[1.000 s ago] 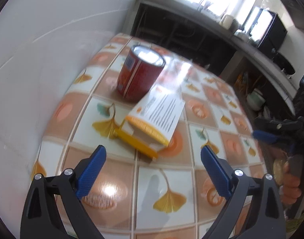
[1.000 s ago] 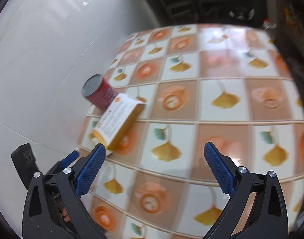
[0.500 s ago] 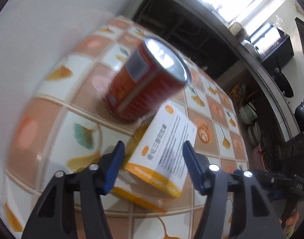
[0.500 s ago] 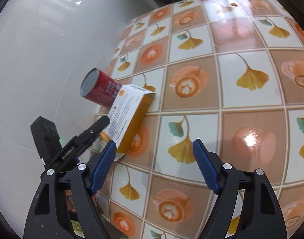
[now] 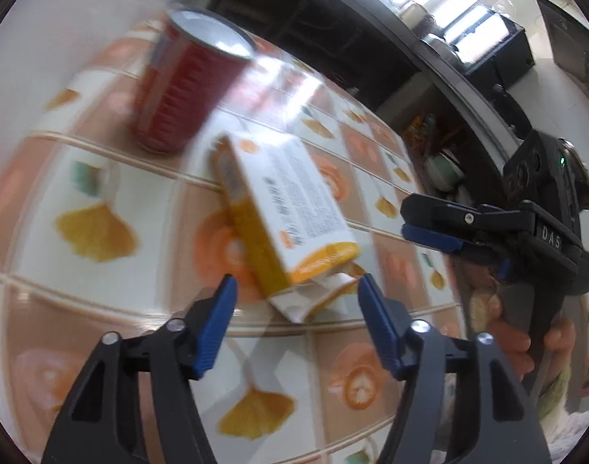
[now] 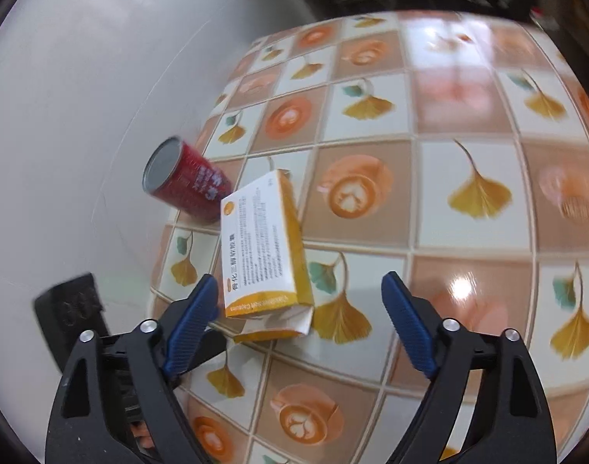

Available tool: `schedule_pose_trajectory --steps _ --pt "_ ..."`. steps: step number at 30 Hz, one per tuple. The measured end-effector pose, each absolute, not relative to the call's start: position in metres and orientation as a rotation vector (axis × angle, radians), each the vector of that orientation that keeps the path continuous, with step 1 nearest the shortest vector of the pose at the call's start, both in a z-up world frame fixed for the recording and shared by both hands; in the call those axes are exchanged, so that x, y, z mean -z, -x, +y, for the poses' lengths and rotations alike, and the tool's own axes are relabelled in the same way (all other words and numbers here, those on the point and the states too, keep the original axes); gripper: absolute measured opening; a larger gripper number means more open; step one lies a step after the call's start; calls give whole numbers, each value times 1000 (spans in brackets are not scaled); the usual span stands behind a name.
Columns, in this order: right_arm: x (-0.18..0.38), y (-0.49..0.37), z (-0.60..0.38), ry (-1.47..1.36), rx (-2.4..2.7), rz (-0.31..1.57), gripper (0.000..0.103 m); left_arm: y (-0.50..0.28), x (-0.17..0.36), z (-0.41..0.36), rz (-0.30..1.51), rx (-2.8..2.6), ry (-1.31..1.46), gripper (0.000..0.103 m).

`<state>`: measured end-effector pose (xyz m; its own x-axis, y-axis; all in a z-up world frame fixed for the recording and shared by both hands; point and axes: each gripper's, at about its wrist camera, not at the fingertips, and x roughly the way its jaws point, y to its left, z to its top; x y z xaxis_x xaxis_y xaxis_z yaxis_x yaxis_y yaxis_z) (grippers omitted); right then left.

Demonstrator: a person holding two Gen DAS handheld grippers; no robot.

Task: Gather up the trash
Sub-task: 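Close the right gripper on the yellow-white Calcitriol medicine box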

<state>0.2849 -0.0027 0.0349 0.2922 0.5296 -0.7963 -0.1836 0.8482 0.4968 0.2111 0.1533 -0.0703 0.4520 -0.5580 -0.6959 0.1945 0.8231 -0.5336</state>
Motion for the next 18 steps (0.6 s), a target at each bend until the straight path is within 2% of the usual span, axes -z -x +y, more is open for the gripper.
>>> schedule_pose_trajectory --steps 2,5,8,18 --pt "-35 -289 14 -222 -500 1177 86 -210 67 163 989 419 379 71" --pt "-29 -296 43 -52 -512 1169 86 -208 62 175 978 310 323 75" --pt "-24 -300 61 15 -543 1177 86 -205 58 183 958 238 280 80" --pt "-6 -311 100 189 -529 1177 86 -202 58 197 929 153 233 84"
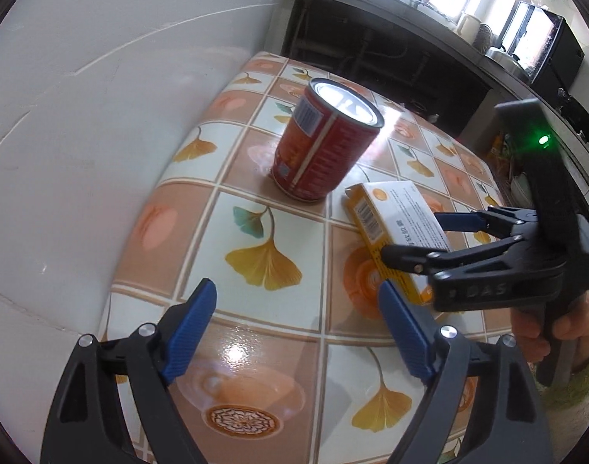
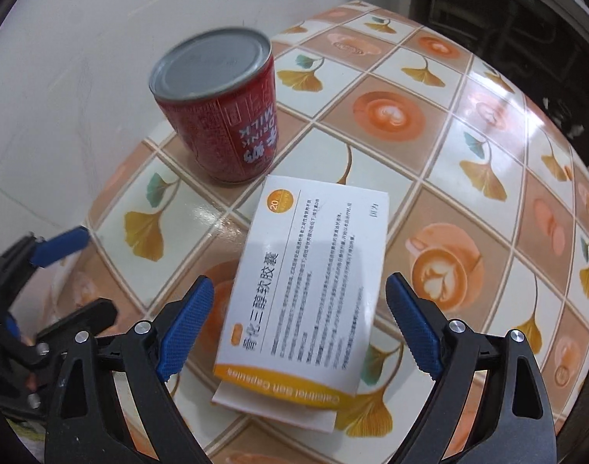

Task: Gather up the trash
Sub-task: 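Close the right gripper on the yellow-white Calcitriol medicine box, then grasp the red can by its rim with the left gripper while the right holds the box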

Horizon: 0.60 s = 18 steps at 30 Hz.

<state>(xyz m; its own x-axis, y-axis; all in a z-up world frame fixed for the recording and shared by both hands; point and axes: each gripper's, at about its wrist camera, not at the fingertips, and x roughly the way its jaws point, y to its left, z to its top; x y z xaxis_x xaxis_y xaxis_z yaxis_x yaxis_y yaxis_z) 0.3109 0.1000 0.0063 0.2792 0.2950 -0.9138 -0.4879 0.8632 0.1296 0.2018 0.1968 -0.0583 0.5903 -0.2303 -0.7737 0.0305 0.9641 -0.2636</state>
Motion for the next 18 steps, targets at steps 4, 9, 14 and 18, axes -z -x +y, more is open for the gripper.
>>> schedule_pose_trajectory --steps 4,9,14,18 --pt "-3 -310 96 174 -519 1180 74 -204 57 199 917 145 231 84" --pt "-1 -307 77 133 -473 1181 69 -211 57 197 905 154 240 85" --pt "2 -298 45 64 -420 1192 69 -220 51 194 863 180 246 85" --pt "5 -281 14 -3 -390 1198 69 -237 42 188 819 211 234 85"
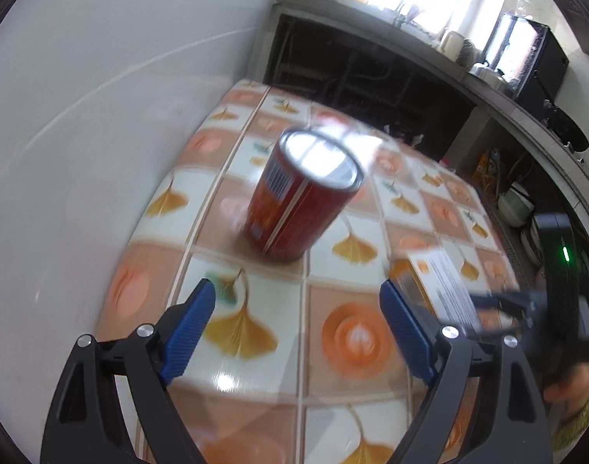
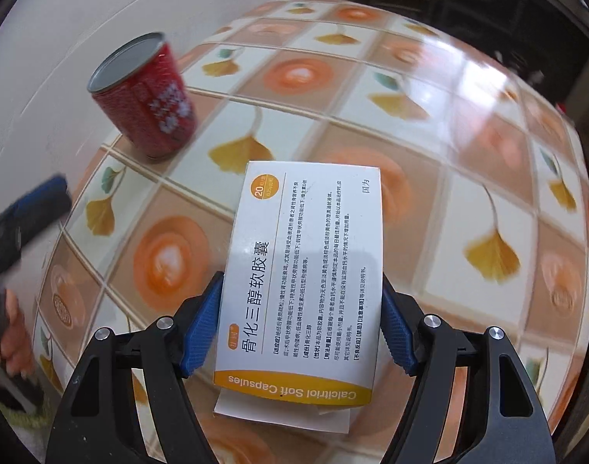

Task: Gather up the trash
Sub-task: 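Grasp the red can by its rim with the left gripper while the right holds the box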

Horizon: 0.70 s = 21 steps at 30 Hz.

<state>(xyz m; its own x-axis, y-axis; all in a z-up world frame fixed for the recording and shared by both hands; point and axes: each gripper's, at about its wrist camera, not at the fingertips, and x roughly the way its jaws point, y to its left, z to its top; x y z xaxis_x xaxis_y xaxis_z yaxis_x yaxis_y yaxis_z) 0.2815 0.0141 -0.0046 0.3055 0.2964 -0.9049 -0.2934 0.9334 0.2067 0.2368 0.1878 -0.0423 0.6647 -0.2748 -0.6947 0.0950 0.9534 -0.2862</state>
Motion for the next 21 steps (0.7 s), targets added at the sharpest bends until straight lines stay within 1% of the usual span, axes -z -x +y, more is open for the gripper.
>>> schedule_pose_trajectory --steps 6,10,12,16,21 --pt "8 -257 -16 -37 -366 1210 68 -274 33 173 771 184 141 85" --pt "6 -247 -21 -55 -368 1206 68 -299 36 166 795 168 103 85" --pt "5 -245 -20 -57 -367 1206 68 -309 40 163 809 161 88 83" --pt "6 -244 -20 -55 -365 1197 68 -322 49 157 839 137 56 69" --pt "5 -240 -24 -69 -365 1195 68 -320 50 154 828 133 49 68"
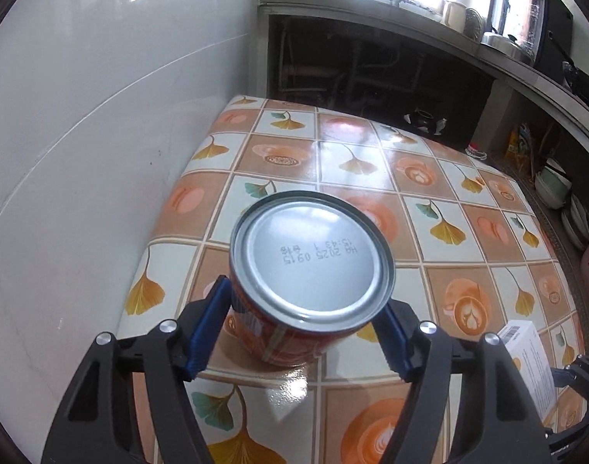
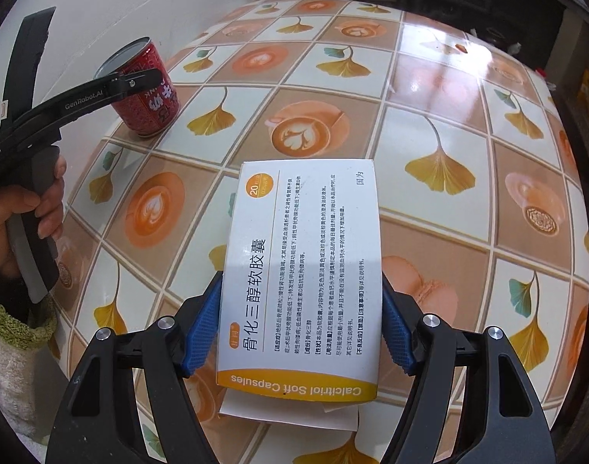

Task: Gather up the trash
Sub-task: 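Grasp the red can by its rim with the left gripper while the right holds the box, then hold the red can and medicine box above the table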

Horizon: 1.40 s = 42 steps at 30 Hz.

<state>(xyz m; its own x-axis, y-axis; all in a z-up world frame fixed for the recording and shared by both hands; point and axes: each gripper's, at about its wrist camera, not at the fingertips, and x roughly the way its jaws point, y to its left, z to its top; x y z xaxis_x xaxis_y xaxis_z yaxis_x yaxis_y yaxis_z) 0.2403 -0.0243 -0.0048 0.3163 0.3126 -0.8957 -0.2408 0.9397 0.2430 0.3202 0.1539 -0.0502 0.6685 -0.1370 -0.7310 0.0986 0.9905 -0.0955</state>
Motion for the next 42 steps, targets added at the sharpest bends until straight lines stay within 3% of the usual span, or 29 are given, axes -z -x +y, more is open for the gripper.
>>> schedule_pose_trajectory --steps 7,22,33,42 --pt "6 -232 -39 -75 -331 1207 68 -295 50 132 860 235 46 68" --pt "10 -170 -95 -105 -201 1238 68 -163 52 52 880 545 -52 68" --pt "15 -177 -81 -81 -153 1220 78 -155 53 42 871 545 -65 68" --pt "19 -188 -69 -55 -118 1187 79 -153 53 41 871 545 -69 68"
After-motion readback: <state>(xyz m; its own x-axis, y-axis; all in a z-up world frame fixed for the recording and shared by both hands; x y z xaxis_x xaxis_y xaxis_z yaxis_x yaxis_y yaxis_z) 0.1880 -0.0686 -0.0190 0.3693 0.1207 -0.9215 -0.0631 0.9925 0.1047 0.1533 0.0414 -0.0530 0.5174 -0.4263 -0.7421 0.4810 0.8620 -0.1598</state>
